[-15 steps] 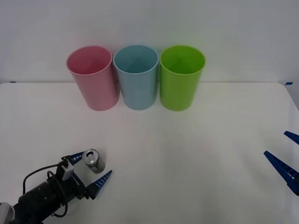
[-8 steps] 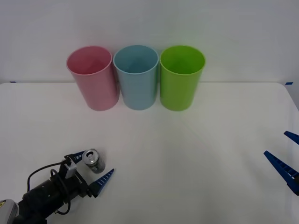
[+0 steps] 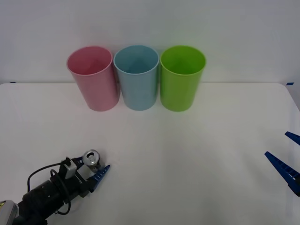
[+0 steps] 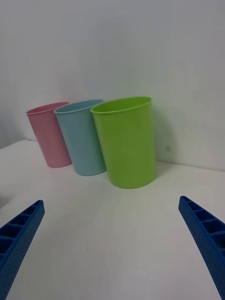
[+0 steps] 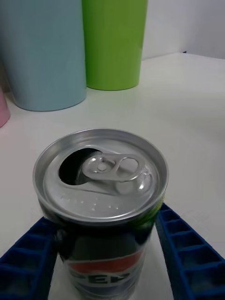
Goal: Grasp the object on the table and drop it into the matching bin: aluminum can to the light blue bin, PET bottle to the pink bin.
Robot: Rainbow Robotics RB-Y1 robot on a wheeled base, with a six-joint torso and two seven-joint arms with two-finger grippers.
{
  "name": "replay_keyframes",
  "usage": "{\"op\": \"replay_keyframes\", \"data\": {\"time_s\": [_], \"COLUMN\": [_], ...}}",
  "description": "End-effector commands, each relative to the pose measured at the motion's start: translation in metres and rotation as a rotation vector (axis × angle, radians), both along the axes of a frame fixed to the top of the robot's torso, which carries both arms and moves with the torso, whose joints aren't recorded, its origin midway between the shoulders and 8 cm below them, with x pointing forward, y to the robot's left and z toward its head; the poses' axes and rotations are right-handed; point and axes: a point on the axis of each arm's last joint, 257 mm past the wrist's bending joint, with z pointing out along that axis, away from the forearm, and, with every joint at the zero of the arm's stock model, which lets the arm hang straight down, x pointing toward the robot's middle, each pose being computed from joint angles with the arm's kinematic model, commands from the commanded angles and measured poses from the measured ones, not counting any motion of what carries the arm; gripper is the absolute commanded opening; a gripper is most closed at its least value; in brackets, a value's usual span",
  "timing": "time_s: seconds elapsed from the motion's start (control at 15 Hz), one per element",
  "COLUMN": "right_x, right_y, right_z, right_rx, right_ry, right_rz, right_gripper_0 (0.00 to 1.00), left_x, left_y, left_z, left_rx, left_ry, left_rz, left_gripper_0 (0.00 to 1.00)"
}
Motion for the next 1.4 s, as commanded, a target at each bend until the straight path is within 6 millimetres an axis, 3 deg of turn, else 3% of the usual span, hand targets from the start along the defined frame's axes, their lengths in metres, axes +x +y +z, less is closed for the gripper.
{"op": "replay_keyframes", "data": {"time_s": [0.07, 0.4, 0.67, 1.07, 1.4], "right_x": [0.0, 0.0, 0.0, 0.0, 0.0], "right_y": [0.0, 0.0, 0.0, 0.0, 0.0], "right_z": [0.0, 0.0, 0.0, 0.0, 0.0], "right_rx": [0.0, 0.0, 0.0, 0.0, 0.0], "right_ry": [0.0, 0.0, 0.0, 0.0, 0.0], "right_rz": [0.0, 0.0, 0.0, 0.0, 0.0], "right_gripper_0": [1.0, 1.0, 1.0, 1.0, 1.0], "left_x": [0.0, -0.001, -0.007, -0.024, -0.031], "left_y": [0.001, 0.008, 0.026, 0.06, 0.068], "left_z": [0.001, 0.005, 0.015, 0.052, 0.088], "left_rx": [-0.003, -0.014, -0.021, -0.079, -0.171], "left_ry": [0.0, -0.007, -0.019, -0.054, -0.089], "left_rz": [0.002, 0.01, 0.028, 0.051, 0.069], "left_gripper_0": [0.0, 0.0, 0.0, 0.0, 0.0]}}
